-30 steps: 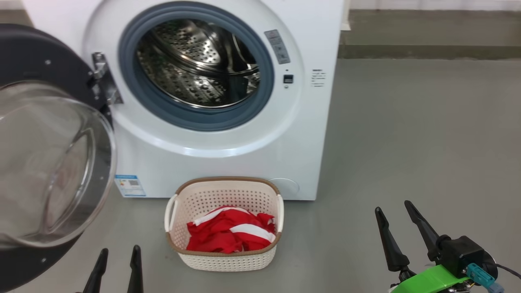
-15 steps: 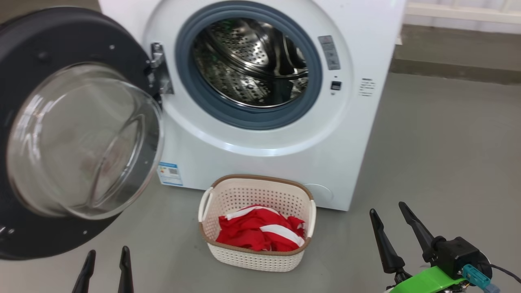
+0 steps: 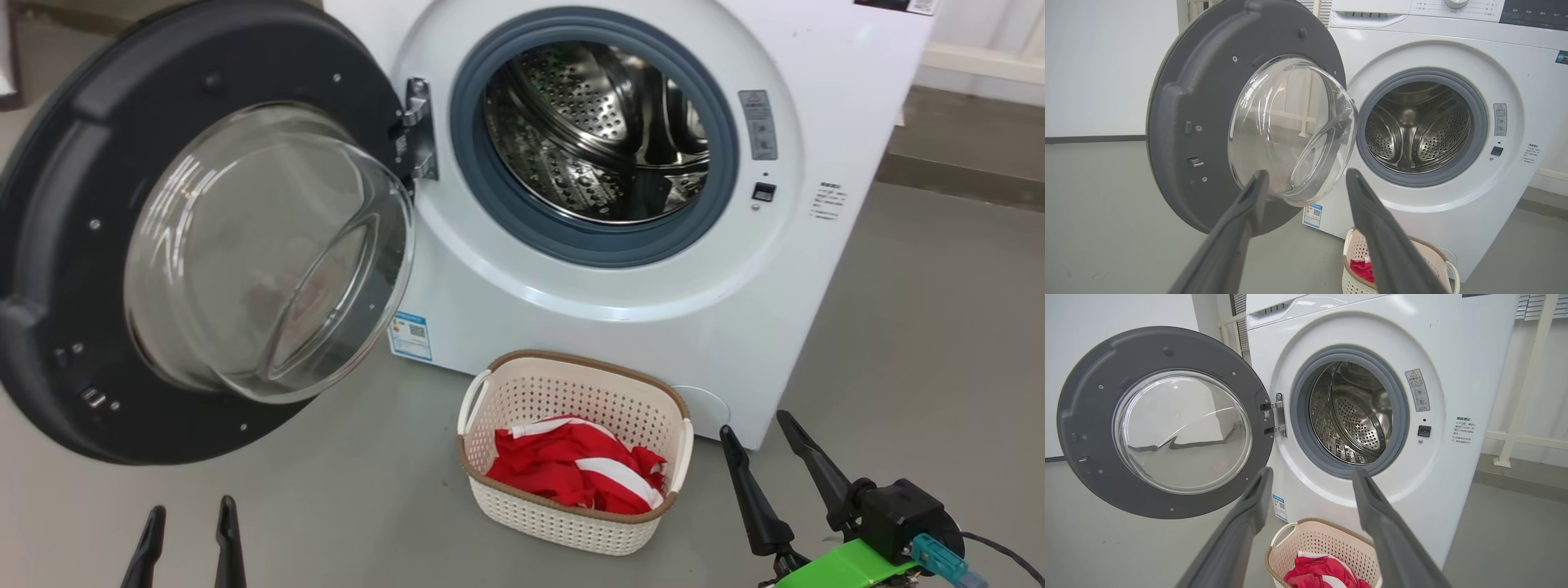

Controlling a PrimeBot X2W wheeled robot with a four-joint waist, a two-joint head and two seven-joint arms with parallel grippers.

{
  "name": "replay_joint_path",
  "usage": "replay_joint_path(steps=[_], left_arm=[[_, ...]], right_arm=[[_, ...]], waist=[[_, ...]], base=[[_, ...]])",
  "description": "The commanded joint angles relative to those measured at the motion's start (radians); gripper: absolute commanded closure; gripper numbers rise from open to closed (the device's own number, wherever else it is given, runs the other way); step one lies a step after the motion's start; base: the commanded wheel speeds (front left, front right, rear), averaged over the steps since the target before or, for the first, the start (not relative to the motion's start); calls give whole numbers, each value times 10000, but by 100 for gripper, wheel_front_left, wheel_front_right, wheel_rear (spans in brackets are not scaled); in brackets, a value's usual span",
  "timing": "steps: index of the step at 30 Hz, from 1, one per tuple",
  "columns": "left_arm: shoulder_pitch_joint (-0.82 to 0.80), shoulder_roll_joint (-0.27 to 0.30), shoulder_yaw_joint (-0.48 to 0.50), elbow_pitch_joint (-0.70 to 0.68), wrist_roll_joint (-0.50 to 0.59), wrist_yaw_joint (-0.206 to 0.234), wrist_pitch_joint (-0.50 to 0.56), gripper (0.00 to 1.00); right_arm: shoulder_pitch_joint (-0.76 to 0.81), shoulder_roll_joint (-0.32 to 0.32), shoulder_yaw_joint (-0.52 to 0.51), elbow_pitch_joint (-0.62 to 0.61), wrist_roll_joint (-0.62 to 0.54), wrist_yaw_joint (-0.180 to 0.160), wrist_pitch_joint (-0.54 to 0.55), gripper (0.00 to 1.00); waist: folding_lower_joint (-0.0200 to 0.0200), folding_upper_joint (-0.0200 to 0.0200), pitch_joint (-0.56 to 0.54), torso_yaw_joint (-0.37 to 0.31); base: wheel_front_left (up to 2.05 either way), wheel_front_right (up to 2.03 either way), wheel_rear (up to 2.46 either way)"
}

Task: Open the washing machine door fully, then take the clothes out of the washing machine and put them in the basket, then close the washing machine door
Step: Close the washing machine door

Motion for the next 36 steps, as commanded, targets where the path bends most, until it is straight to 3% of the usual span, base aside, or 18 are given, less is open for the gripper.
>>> replay_joint_path(steps=[1, 8, 9, 10, 12, 13, 24, 31, 36], left_arm=[[-139, 125, 355, -343, -28, 109, -47, 0], [-30, 76, 465, -502, -129, 340, -66, 0], [-29, 67, 475, -514, -164, 352, -71, 4], [-35, 35, 486, -507, -305, 333, -45, 19], [-56, 3, 477, -511, -456, 299, -36, 87], [-62, -2, 462, -514, -482, 291, -35, 100], [-840, 260, 586, -1047, -198, 693, -80, 100], [-2726, 1153, 1286, -1039, -378, 879, 174, 100], [-4238, 1673, 1847, -305, -985, 896, 521, 100]], right_arm=[[-350, -85, 244, -243, 41, 63, -65, 0], [-501, -85, 344, -164, 50, 63, -65, 0], [-508, -85, 352, -156, 51, 63, -65, 0], [-510, -85, 361, -146, 50, 63, -65, 0], [-495, -85, 365, -122, 40, 63, -65, 0], [-484, -85, 361, -104, 31, 63, -65, 0], [-255, -85, 84, -156, -58, 63, -65, 0], [-169, -85, 68, -199, -171, 63, -65, 0], [-170, -85, 15, -161, -364, 63, -65, 0]], waist=[[0, 0, 63, 124], [0, 0, 125, 195], [0, 0, 126, 194], [0, 0, 126, 192], [0, 0, 117, 176], [0, 0, 109, 164], [0, 0, 55, 63], [0, 0, 56, -6], [0, 0, 84, -46]], base=[[0, 0, 0], [0, 0, 0], [0, 0, 0], [0, 0, 0], [0, 0, 0], [0, 0, 0], [0, 0, 0], [0, 0, 0], [0, 0, 0]])
